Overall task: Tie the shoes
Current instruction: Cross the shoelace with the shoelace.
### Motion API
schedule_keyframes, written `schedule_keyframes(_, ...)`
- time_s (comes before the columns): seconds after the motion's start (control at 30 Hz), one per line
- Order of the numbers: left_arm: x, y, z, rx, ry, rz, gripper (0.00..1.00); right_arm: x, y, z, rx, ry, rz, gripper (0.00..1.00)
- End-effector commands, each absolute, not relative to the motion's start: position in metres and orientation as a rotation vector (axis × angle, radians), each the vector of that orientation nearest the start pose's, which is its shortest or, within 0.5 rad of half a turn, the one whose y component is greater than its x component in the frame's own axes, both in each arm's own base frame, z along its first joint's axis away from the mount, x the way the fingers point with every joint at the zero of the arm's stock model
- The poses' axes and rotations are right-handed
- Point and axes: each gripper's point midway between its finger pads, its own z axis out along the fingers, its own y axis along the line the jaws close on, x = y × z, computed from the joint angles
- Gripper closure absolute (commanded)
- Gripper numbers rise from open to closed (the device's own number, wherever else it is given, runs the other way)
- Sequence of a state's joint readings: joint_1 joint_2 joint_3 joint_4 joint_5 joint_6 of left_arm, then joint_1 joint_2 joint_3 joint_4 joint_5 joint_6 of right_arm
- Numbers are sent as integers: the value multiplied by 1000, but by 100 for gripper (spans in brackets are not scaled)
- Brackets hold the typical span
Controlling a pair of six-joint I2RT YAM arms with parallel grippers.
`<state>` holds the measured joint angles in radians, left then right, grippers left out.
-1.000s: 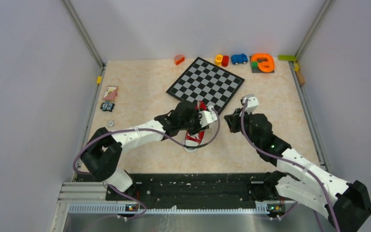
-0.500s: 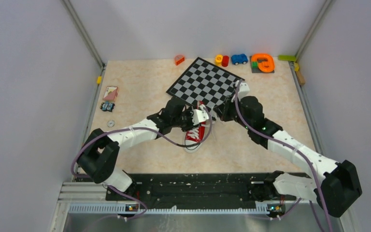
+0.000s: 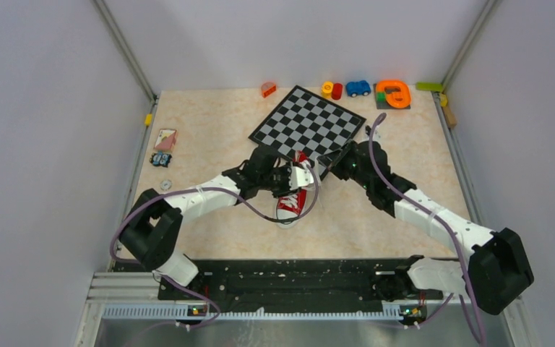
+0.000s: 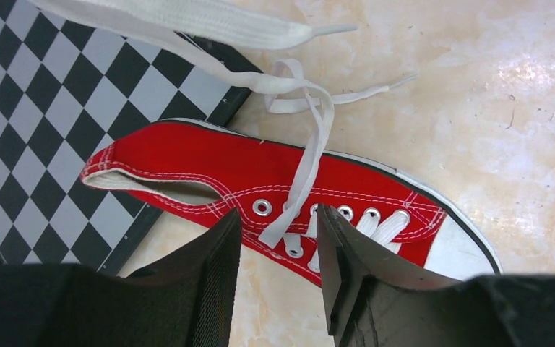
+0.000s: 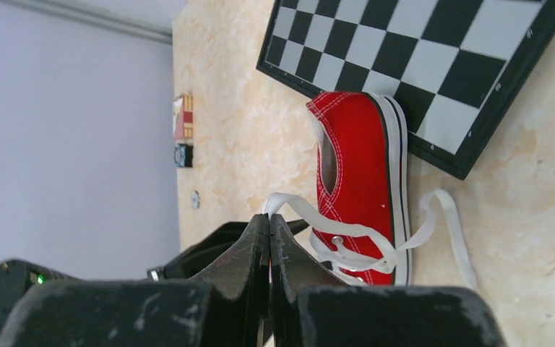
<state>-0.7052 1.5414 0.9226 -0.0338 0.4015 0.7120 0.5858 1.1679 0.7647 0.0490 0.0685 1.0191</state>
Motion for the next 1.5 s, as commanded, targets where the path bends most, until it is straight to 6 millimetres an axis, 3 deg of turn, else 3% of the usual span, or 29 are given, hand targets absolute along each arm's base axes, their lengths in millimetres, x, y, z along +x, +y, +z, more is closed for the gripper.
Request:
schedule_keyframes(0.0, 295, -315, 116, 1631, 1467, -467, 53, 329, 231, 203, 821, 1963, 1027, 100)
schedule_keyframes(0.13, 298, -314, 111, 1641, 1481, -455, 65, 332, 234, 201, 916, 1922, 1103, 100)
schedule_keyframes(0.2, 298, -314, 108, 1650, 1489, -455, 84, 334, 234, 202, 948, 1889, 1130, 100)
schedule_keyframes(0.33, 297, -313, 110, 1655, 1488, -451, 100, 339, 234, 205, 985, 1841, 1160, 100)
schedule_keyframes(0.63, 287, -312, 125, 1629, 1413, -469, 100, 349, 255, 194, 1041, 1863, 1267, 100)
schedule_keyframes(0.83, 284, -308, 122, 1612, 1419, -467, 100, 352, 268, 189, 1038, 1860, 1322, 100)
schedule_keyframes(1.17, 285, -309, 125, 1605, 1387, -457, 100, 365, 286, 211, 1024, 1828, 1368, 100)
schedule_keyframes(1.47, 286, -307, 129, 1586, 1387, -446, 100, 358, 301, 194, 1034, 1866, 1395, 100)
